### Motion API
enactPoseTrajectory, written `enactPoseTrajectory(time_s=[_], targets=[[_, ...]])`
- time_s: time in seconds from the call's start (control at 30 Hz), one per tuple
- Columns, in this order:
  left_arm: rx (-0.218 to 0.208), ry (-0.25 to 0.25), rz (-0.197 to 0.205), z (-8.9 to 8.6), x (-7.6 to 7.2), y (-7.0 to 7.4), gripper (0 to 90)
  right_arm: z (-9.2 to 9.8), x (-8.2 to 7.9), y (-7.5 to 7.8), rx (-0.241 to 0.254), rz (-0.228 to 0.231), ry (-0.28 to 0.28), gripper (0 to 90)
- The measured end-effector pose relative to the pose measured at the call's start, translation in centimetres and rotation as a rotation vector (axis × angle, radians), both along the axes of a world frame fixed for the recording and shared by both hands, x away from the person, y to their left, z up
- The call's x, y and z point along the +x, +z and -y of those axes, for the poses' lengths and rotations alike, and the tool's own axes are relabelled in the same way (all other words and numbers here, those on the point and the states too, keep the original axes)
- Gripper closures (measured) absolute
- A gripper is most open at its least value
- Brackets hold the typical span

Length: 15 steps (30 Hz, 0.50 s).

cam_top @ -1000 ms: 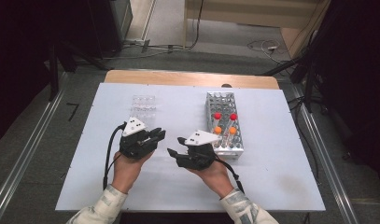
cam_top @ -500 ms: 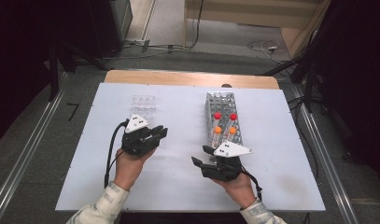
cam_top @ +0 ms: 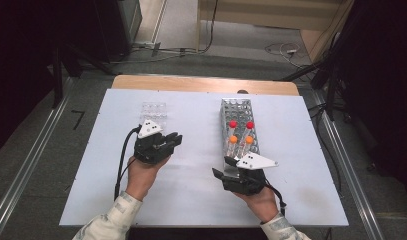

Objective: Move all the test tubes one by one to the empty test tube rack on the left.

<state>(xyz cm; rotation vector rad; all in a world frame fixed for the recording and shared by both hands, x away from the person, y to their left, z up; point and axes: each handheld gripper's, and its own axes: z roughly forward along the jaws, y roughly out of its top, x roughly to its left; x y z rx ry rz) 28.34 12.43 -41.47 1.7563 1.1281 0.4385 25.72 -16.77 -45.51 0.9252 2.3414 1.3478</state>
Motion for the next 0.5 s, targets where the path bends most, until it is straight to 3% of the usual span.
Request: enactPoseTrajectory(time_s=[0.5], targets=[[0.013, 0.029, 0.033, -0.4, 2.1, 2.8, 77.1, 0.3, 0.0, 0.2, 0.024, -0.003, -0.002, 38.6]])
